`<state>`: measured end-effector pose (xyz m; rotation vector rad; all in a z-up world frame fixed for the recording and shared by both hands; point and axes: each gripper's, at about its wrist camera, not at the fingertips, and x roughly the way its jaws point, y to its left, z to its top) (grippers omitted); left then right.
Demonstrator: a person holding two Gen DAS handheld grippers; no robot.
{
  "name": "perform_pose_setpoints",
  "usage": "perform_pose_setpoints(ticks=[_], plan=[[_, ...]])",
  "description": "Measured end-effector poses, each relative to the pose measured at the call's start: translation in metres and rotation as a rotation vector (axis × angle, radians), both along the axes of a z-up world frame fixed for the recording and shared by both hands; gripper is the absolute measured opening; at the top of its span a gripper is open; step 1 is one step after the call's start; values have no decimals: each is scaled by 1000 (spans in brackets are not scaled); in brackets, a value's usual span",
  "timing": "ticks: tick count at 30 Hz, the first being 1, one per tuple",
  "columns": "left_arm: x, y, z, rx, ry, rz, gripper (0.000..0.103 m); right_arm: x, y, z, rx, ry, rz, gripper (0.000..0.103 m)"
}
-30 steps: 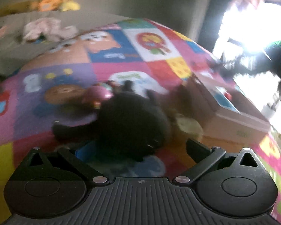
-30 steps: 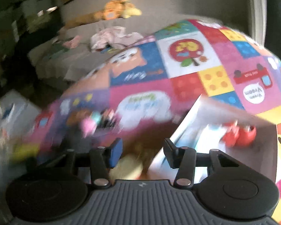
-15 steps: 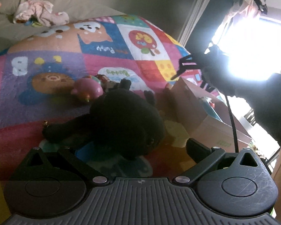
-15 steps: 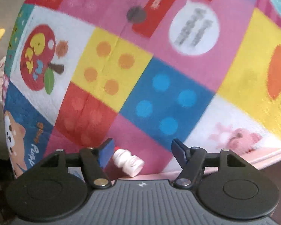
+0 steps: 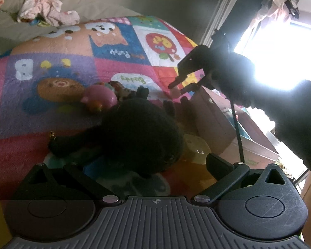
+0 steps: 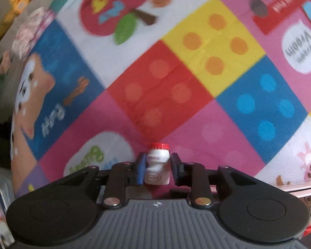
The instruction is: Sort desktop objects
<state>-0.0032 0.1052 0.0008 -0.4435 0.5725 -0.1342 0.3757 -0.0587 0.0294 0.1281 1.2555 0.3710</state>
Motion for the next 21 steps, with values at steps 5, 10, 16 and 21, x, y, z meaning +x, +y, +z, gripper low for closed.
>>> perform_pose_setpoints(ticks=[5,10,16,21], plan=[[0,0,0,1,1,0,103,-27,20,20,2,-80,116,25],[1,0,0,7,2,-1,103,-105,-4,65,166,-118,269,25],[1,-3,0,31,6,2,103,-216,-59,73,226,-161,387,25],[1,-12,2,99,13,16,103,-272,-95,44,138,-254,362,25]])
